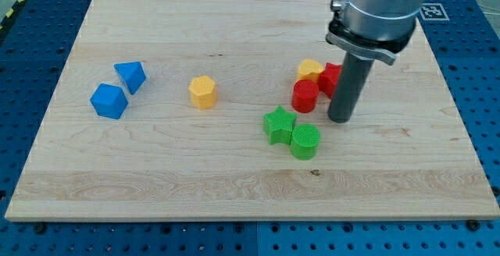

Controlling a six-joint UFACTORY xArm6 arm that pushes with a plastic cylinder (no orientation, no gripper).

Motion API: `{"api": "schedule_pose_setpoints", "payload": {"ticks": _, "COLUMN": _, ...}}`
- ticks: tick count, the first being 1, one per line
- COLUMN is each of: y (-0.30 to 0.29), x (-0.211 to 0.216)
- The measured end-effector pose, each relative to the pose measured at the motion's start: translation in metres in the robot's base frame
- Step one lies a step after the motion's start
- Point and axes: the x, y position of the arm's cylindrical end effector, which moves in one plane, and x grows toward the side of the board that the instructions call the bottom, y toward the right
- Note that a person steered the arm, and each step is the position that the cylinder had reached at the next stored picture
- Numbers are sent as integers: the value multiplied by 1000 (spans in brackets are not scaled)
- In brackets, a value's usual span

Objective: Separate the green blocks from red circle

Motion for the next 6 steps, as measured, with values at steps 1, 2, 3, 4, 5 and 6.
{"api": "schedule_pose_setpoints", "payload": {"ticks": 1, "y": -20, "x": -3}}
{"api": "schedule_pose_setpoints", "payload": {"ticks": 2, "y": -37, "x": -3}}
{"api": "schedule_pose_setpoints", "payload": {"ticks": 3, "y": -53, "x": -3}}
{"api": "schedule_pose_setpoints", "payload": {"ticks": 4, "y": -62, "x": -3}}
{"api": "schedule_pose_setpoints", "payload": {"ticks": 5, "y": -66, "x": -3}}
{"api": "schedule_pose_setpoints", "payload": {"ticks": 6, "y": -66, "x": 0}}
